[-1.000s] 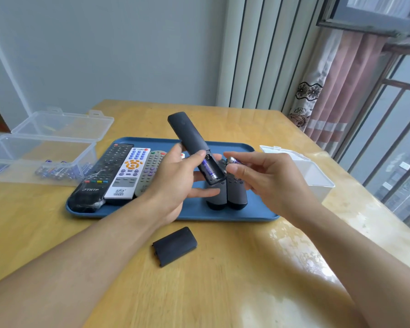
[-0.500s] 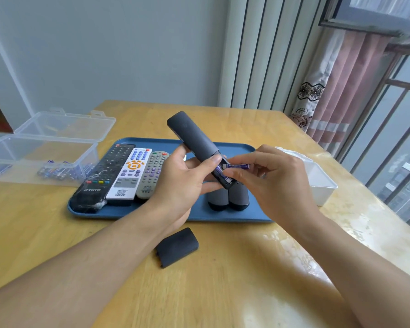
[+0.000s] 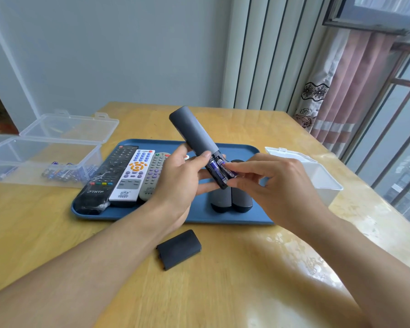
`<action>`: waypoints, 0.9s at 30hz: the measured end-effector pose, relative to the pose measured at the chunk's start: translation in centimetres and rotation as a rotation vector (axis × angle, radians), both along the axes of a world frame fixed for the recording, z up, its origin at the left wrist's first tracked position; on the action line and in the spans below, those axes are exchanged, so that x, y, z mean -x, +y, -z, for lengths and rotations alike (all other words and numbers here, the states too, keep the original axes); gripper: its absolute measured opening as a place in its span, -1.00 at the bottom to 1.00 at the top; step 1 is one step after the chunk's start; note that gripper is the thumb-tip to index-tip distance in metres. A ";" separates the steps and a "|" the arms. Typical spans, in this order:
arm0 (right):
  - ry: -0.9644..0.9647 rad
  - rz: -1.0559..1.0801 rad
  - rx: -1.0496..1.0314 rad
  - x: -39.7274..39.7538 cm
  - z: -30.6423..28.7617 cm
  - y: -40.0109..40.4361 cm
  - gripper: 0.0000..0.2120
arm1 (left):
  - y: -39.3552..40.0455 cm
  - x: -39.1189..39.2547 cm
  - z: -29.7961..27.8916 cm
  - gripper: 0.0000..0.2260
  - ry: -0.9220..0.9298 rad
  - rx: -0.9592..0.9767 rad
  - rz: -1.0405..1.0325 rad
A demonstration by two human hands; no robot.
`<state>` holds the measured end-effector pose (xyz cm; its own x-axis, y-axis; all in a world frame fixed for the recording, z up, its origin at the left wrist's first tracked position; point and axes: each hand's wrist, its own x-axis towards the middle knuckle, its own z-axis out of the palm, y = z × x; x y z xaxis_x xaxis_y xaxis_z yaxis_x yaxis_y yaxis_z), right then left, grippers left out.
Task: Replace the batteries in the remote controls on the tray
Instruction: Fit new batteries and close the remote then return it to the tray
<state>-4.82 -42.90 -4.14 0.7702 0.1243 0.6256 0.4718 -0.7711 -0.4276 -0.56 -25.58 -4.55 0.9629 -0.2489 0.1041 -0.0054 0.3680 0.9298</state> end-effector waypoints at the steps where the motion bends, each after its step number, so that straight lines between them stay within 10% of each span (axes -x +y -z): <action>1: -0.009 0.001 -0.030 0.0 0.0 0.0 -0.76 | 0.0 0.0 0.0 -0.85 -0.004 -0.005 0.012; 27: 0.512 -0.176 -0.536 0.1 -0.2 0.1 -0.58 | 1.4 -0.9 -0.5 -0.77 -0.052 -0.185 0.178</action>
<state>-4.88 -42.79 -3.97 0.9774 0.0517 0.2049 0.2104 -0.3283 -0.9209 0.38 -24.18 -4.10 0.8970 -0.4330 0.0893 -0.0053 0.1914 0.9815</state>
